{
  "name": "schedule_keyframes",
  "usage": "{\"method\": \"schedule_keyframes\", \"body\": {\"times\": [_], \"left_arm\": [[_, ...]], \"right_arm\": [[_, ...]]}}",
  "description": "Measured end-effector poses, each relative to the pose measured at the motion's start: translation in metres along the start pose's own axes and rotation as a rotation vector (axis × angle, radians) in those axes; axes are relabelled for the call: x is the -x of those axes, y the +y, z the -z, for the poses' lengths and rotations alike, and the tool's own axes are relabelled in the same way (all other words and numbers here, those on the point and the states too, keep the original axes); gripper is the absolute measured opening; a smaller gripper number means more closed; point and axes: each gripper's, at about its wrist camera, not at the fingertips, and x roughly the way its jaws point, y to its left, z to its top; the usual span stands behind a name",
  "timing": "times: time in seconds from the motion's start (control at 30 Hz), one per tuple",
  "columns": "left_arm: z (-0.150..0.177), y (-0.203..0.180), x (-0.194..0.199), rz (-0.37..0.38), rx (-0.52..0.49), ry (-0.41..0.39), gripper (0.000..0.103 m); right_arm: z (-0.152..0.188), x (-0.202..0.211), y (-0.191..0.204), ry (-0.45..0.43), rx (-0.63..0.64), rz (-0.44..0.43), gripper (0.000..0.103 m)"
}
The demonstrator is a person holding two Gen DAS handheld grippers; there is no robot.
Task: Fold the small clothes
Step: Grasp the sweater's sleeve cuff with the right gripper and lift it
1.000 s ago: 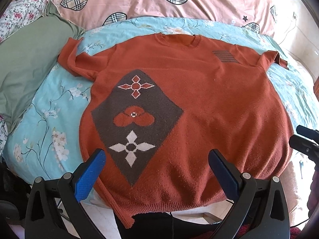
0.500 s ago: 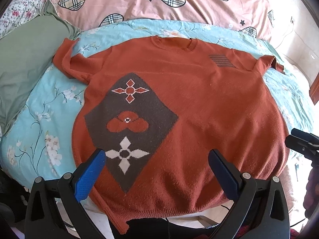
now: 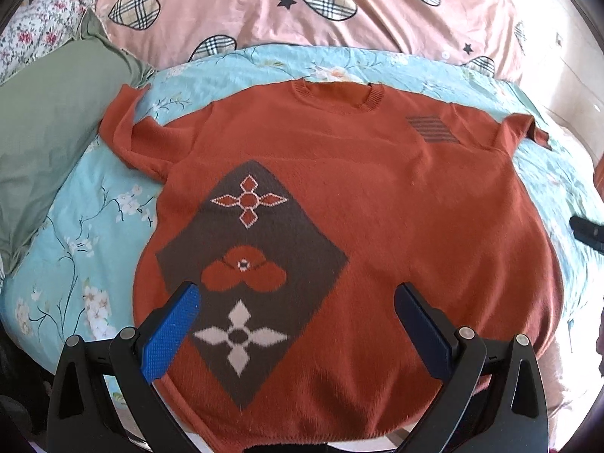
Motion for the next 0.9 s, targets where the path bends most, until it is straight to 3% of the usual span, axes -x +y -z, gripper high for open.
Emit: {"method": "schedule_keyframes", "body": {"times": [0.17, 0.33, 0.5, 0.7, 0.77, 0.87, 0.9], "left_arm": [[-0.014, 0.001, -0.015, 0.028, 0.037, 0.043, 0.103], [-0.020, -0.007, -0.031, 0.006, 0.008, 0.066, 0.103], [-0.028, -0.016, -0.054, 0.010, 0.000, 0.111, 0.103], [-0.038, -0.035, -0.076, 0.030, -0.016, 0.142, 0.103], [-0.043, -0.039, -0.081, 0.043, -0.014, 0.150, 0.103], [-0.050, -0.042, -0.085, 0.067, -0.006, 0.158, 0.103], [-0.051, -0.041, -0.084, 0.077, 0.003, 0.156, 0.103]], "right_arm": [[-0.061, 0.004, -0.085, -0.114, -0.174, 0.060, 0.087], [-0.133, -0.001, -0.181, -0.230, -0.365, 0.112, 0.072], [-0.188, -0.043, -0.245, -0.230, -0.519, 0.122, 0.057], [-0.216, -0.096, -0.298, -0.159, -0.628, 0.229, 0.052], [-0.219, -0.106, -0.309, -0.166, -0.648, 0.230, 0.042], [-0.228, -0.109, -0.308, -0.181, -0.624, 0.219, 0.007], [-0.232, -0.106, -0.303, -0.195, -0.603, 0.206, 0.007]]}}
